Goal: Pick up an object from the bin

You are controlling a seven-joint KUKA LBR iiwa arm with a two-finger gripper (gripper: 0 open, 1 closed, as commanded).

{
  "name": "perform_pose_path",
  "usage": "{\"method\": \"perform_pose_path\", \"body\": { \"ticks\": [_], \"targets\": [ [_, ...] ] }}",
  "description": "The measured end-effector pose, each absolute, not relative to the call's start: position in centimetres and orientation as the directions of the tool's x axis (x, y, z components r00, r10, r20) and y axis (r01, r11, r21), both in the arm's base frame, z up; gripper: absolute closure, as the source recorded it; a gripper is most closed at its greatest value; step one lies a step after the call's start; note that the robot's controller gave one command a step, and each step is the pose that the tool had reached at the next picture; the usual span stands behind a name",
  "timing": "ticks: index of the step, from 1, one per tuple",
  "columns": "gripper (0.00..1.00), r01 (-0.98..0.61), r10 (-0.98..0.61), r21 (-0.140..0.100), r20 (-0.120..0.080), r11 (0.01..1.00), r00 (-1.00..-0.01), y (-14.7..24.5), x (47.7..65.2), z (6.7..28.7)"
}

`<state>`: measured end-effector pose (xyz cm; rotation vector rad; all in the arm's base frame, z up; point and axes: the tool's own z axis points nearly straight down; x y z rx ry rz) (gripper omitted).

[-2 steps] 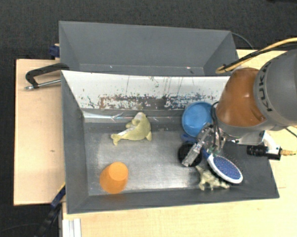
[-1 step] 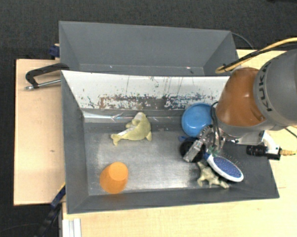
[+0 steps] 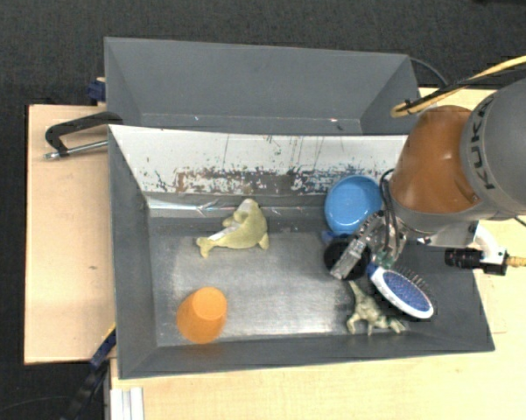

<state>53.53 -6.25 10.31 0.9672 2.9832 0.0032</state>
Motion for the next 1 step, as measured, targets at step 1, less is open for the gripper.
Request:
{"method": "perform_pose_path", "body": {
  "ticks": [1],
  "targets": [
    [1.0, 0.585, 0.585, 0.006, -0.009, 0.811, -0.811, -6.21, 53.75, 17.52]
  ]
}}
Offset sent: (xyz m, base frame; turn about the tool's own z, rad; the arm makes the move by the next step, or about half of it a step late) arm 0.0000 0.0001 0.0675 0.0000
